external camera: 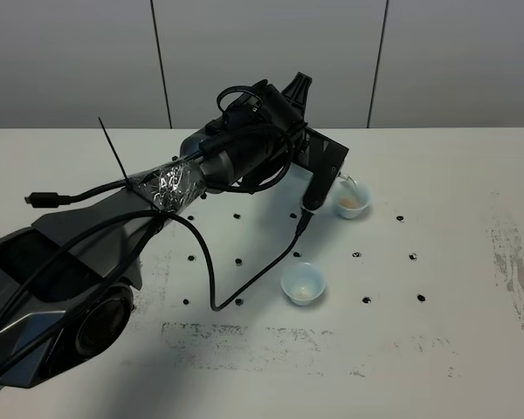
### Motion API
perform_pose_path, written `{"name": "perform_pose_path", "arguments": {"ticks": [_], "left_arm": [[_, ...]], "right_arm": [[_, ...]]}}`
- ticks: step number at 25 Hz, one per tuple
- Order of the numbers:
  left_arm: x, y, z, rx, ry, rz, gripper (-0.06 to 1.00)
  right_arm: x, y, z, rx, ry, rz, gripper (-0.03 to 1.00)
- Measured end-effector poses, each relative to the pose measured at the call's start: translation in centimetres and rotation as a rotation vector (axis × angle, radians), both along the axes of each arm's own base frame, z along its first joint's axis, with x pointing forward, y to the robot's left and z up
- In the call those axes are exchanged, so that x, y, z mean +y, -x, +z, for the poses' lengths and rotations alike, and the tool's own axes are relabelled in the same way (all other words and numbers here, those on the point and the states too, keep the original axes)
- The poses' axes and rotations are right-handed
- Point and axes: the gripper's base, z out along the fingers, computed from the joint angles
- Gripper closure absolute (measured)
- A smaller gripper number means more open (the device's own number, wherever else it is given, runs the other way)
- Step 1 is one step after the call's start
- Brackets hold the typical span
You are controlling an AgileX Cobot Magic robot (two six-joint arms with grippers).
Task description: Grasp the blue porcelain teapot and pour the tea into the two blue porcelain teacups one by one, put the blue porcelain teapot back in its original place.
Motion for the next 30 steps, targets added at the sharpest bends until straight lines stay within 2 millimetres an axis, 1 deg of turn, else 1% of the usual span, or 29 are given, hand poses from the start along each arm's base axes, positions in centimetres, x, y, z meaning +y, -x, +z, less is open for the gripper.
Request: {"name": "perform_pose_path", "arguments": {"ticks": [8, 30], "left_arm": [[-0.44, 0.24, 0.05, -0.012, -0.016, -0.024, 0.9], [-0.28, 0.1, 0.15, -0.041, -0.076, -0.053, 0.9]], "right_arm": [[0.0, 0.0, 0.0, 0.0, 0.0, 0.0, 0.64], [0.0, 0.0, 0.0, 0.0, 0.0, 0.0, 0.64]]}}
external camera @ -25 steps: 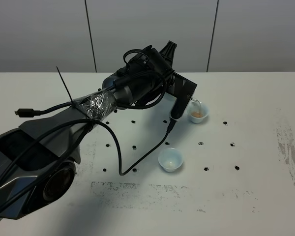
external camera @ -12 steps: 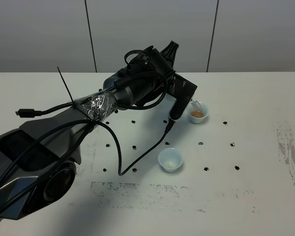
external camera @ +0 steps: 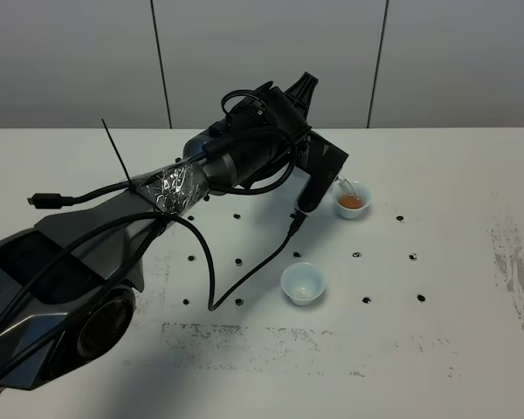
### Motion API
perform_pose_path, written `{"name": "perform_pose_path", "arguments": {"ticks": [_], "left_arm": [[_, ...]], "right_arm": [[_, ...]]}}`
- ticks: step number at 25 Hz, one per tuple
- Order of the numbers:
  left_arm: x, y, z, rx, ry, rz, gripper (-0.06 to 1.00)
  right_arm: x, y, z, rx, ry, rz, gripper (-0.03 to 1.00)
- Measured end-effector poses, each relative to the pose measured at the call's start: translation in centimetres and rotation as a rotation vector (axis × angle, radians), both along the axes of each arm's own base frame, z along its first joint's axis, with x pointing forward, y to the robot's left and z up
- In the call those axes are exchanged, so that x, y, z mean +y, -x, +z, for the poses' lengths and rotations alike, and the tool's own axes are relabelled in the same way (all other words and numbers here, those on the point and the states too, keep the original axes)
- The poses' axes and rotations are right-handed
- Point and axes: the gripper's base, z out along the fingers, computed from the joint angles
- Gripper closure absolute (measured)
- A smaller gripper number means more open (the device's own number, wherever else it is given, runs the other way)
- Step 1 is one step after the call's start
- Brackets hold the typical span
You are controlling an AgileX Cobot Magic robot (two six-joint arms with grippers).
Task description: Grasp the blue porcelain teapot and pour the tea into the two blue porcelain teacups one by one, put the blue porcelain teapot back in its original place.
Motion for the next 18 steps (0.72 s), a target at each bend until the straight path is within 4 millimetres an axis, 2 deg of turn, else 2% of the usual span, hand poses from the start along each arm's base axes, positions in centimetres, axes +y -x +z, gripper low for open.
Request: {"name": "perform_pose_path", "arguments": {"ticks": [18], "left_arm": [[0.06, -0.06, 0.06, -0.014, -0.028, -0.016, 0.9]], "right_arm": [[0.0, 0.0, 0.0, 0.0, 0.0, 0.0, 0.64]]}}
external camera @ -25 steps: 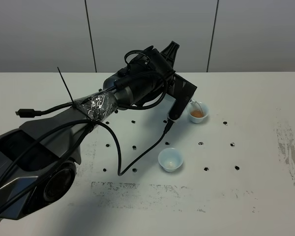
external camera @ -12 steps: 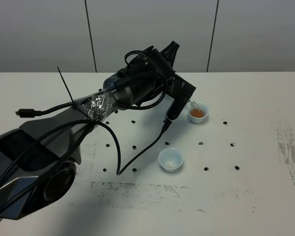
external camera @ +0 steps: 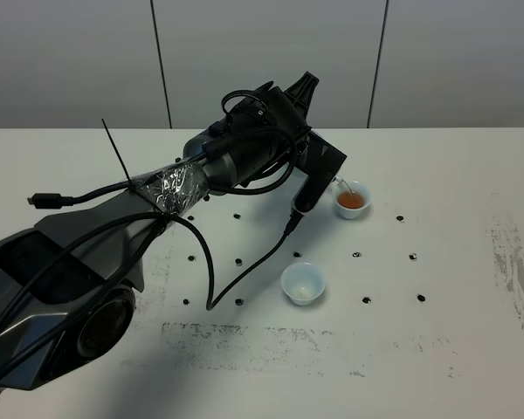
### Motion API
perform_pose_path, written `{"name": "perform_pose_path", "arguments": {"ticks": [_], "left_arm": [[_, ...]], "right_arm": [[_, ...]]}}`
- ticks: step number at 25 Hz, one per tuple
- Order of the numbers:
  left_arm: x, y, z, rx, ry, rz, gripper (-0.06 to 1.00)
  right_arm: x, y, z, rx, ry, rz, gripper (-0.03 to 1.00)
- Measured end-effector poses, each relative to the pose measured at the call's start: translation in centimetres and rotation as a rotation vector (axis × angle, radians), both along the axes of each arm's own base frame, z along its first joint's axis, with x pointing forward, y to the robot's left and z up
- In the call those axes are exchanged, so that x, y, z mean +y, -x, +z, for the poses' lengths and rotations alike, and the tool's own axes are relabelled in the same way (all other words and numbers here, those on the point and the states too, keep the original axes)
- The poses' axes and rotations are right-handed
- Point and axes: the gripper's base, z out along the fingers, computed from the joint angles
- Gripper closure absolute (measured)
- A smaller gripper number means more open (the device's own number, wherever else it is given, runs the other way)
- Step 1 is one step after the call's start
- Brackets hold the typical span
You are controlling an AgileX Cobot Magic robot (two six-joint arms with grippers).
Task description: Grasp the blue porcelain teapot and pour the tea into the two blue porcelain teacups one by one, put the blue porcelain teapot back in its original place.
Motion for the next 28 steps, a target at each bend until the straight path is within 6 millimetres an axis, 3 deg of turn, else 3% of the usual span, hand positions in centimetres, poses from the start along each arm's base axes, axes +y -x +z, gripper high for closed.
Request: {"name": "perform_pose_path", "arguments": {"ticks": [11, 21, 28], "left_arm": [[-0.04, 0.03, -0.03, 0.006, 0.007, 0.0, 0.9], [-0.34, 0.32, -0.32, 0.074, 0.123, 0.049, 0.9], [0.55, -0.02, -0.56, 0.141, 0.217, 0.142, 0.9]], "right_arm": [[0.0, 0.0, 0.0, 0.0, 0.0, 0.0, 0.64], [0.0, 0.0, 0.0, 0.0, 0.0, 0.0, 0.64], [0.0, 0.0, 0.0, 0.0, 0.0, 0.0, 0.64]]}}
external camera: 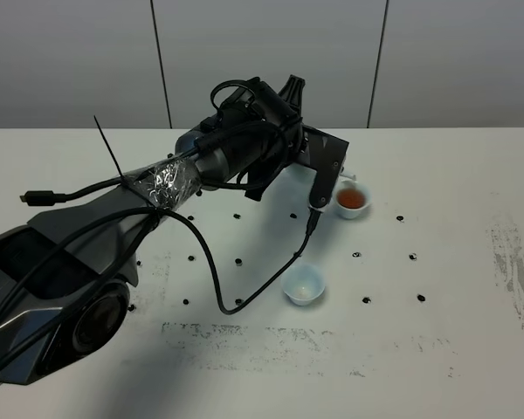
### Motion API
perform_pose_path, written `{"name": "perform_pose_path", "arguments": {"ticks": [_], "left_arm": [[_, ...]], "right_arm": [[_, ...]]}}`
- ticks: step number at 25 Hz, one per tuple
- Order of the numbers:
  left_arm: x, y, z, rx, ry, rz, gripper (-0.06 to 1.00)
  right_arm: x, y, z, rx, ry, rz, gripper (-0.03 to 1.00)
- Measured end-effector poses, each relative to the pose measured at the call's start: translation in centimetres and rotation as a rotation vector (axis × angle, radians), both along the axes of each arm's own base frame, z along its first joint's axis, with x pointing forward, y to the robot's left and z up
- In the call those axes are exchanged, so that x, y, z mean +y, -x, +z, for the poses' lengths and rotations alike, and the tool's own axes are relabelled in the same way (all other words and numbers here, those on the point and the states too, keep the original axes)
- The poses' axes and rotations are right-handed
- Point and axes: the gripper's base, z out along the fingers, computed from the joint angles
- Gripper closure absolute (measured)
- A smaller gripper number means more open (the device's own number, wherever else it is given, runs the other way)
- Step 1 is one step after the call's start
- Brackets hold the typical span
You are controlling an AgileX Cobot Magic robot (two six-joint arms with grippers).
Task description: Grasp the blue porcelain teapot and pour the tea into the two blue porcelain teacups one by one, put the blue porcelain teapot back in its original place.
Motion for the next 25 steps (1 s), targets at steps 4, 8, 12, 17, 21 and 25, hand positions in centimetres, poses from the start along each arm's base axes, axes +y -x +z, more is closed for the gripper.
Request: {"name": "perform_pose_path", "arguments": {"ticks": [4, 8, 12, 17, 21, 25], "left_arm": [[0.3, 0.2, -0.3, 0.074, 0.05, 0.033, 0.9], [0.5, 0.3, -0.2, 0.12, 0.095, 0.056, 0.9], [1.6, 0.1, 1.8, 0.141, 0.154, 0.092, 0.9], [4.1, -0.4, 6.1, 0.192, 0.403, 0.262, 0.9], [5.8, -1.0, 7.2, 0.263, 0.623, 0.503, 0.9], [6.7, -1.4, 6.2, 0.339, 0.718, 0.682, 0.9]], "right_arm": [[0.0, 0.0, 0.0, 0.0, 0.0, 0.0, 0.64], [0.0, 0.0, 0.0, 0.0, 0.0, 0.0, 0.64], [0.0, 0.0, 0.0, 0.0, 0.0, 0.0, 0.64], [0.0, 0.0, 0.0, 0.0, 0.0, 0.0, 0.64], [0.0, 0.0, 0.0, 0.0, 0.0, 0.0, 0.64], [0.0, 0.0, 0.0, 0.0, 0.0, 0.0, 0.64]]}}
